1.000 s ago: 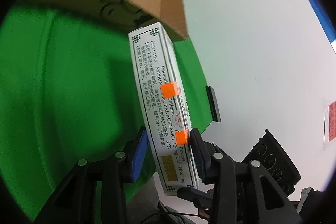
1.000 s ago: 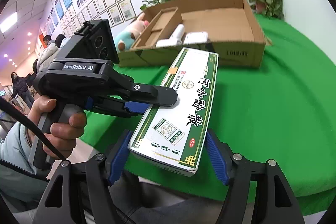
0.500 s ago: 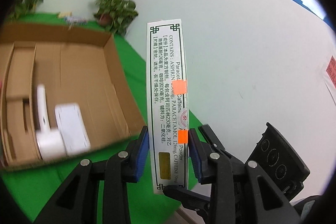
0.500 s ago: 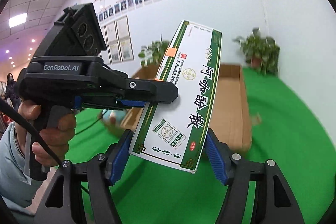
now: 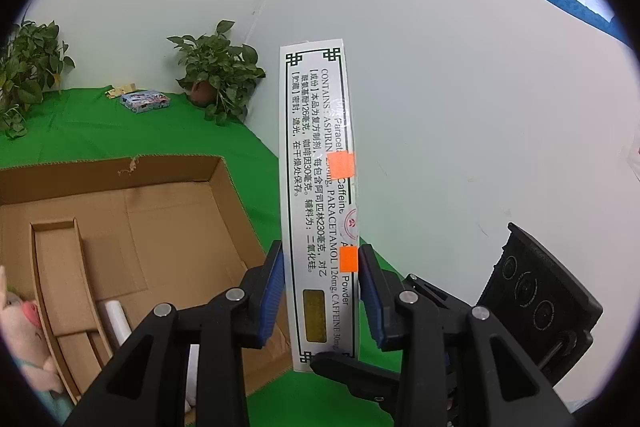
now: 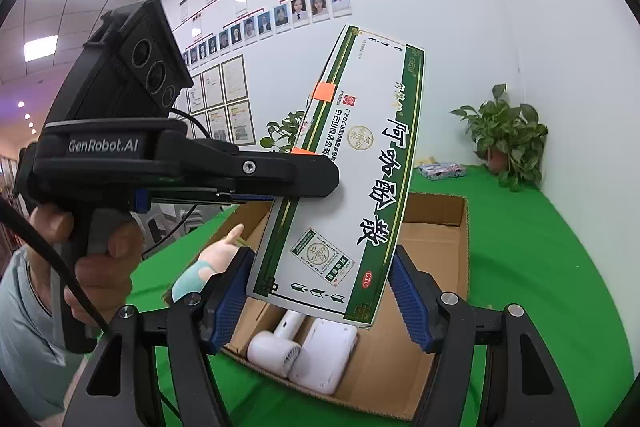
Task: Organize objects
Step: 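Lift the medicine box upright with the left gripper and carry it over the box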
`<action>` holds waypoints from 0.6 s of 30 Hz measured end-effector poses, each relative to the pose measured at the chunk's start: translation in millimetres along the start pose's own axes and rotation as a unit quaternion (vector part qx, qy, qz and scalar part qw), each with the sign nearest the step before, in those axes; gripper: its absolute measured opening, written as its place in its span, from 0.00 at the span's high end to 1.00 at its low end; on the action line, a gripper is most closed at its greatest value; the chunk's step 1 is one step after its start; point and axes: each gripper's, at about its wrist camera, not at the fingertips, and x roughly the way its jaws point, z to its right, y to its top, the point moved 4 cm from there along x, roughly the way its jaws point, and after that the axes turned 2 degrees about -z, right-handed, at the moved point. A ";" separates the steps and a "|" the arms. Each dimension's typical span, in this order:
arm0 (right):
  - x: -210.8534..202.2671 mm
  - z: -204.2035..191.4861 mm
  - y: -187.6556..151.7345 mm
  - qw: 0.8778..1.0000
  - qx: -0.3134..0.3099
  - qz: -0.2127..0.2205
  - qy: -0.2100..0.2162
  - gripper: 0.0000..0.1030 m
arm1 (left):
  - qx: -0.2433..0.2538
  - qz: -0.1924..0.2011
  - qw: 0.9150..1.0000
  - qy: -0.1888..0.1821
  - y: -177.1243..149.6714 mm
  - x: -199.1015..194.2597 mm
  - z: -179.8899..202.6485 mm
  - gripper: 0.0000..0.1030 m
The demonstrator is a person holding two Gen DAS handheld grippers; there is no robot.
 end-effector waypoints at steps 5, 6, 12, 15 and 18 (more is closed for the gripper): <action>39.9 16.0 26.7 0.999 0.012 -0.033 0.007 0.38 | -0.018 -0.004 1.000 0.008 16.0 11.0 -19.9 0.67; 49.3 19.7 32.3 0.999 0.013 -0.042 0.008 0.38 | -0.024 -0.007 1.000 0.009 20.1 17.0 -26.9 0.67; 106.8 53.2 43.4 0.994 0.032 -0.107 0.015 0.38 | -0.067 -0.046 0.997 0.016 25.7 63.7 -72.2 0.67; 125.2 67.9 27.6 0.989 0.050 -0.137 0.017 0.38 | -0.083 -0.066 0.994 0.014 15.5 85.8 -84.8 0.67; 143.4 80.4 8.1 0.984 0.059 -0.167 0.016 0.38 | -0.106 -0.091 0.990 0.009 -1.9 104.7 -98.4 0.67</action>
